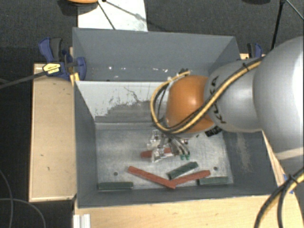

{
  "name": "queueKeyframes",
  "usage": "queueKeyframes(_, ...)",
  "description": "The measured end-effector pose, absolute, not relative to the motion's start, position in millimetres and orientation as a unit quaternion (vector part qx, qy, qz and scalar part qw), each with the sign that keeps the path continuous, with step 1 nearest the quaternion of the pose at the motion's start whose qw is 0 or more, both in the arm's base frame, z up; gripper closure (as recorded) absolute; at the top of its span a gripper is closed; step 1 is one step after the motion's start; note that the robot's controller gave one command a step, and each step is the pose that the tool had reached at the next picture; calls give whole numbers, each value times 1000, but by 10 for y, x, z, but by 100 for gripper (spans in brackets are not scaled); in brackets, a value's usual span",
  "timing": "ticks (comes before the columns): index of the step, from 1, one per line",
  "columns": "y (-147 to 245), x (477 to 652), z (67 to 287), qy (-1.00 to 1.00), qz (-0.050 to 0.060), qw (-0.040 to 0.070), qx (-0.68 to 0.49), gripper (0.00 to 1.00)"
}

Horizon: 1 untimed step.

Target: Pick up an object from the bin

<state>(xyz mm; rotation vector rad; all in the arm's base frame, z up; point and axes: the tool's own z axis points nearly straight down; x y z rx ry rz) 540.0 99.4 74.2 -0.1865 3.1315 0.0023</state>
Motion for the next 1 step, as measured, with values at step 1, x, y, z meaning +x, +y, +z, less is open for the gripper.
queueKeyframes(1, 1132, 5662, 2663, 998, 1, 5, -59, 100)
